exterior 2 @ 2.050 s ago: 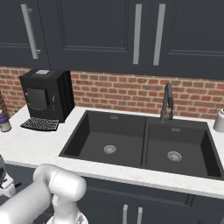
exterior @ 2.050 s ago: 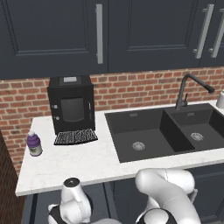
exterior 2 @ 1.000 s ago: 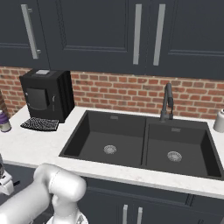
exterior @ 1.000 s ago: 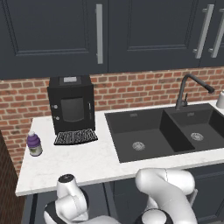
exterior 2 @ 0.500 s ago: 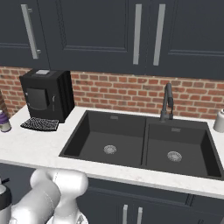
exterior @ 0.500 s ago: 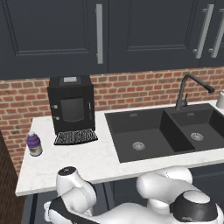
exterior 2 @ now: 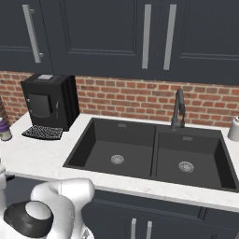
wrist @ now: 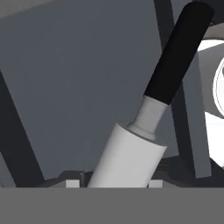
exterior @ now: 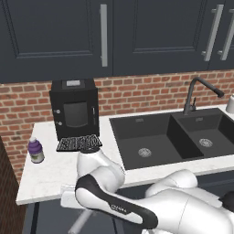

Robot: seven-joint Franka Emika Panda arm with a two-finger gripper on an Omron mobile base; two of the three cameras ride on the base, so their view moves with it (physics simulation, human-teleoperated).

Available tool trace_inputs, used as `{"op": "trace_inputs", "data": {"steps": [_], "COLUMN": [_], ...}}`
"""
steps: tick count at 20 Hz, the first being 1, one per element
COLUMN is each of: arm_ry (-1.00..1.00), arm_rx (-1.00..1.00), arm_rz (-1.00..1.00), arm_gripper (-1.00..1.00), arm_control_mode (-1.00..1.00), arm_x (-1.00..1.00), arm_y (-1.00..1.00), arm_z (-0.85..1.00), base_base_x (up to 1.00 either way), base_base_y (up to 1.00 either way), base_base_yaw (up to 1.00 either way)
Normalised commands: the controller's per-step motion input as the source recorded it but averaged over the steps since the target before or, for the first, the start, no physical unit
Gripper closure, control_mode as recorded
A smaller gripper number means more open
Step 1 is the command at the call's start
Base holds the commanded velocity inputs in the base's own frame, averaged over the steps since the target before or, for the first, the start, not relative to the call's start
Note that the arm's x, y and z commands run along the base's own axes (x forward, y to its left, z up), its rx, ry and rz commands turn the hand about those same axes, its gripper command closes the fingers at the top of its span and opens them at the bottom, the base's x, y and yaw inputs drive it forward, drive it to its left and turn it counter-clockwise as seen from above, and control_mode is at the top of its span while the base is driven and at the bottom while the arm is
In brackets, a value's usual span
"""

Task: Pick the rolling pin from the drawer and place it on the counter.

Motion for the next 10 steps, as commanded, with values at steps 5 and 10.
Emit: {"op": "trace_inputs", "data": {"steps": [5,10], "arm_ry": [-0.05,0.00], "arm_rx": [0.05,0.07], "arm_rz": [-0.09,-0.16], "arm_gripper": [1.00,1.00], "arm_control_mode": [-1.00,-1.00], "arm_x": [0.38,0.84], "arm_y": [-0.56,-0.58], "arm_z": [0.98,0.66], "base_base_x": [0.00,0.00], "base_base_y": [0.00,0.00], "base_base_yaw": [0.00,0.00]}}
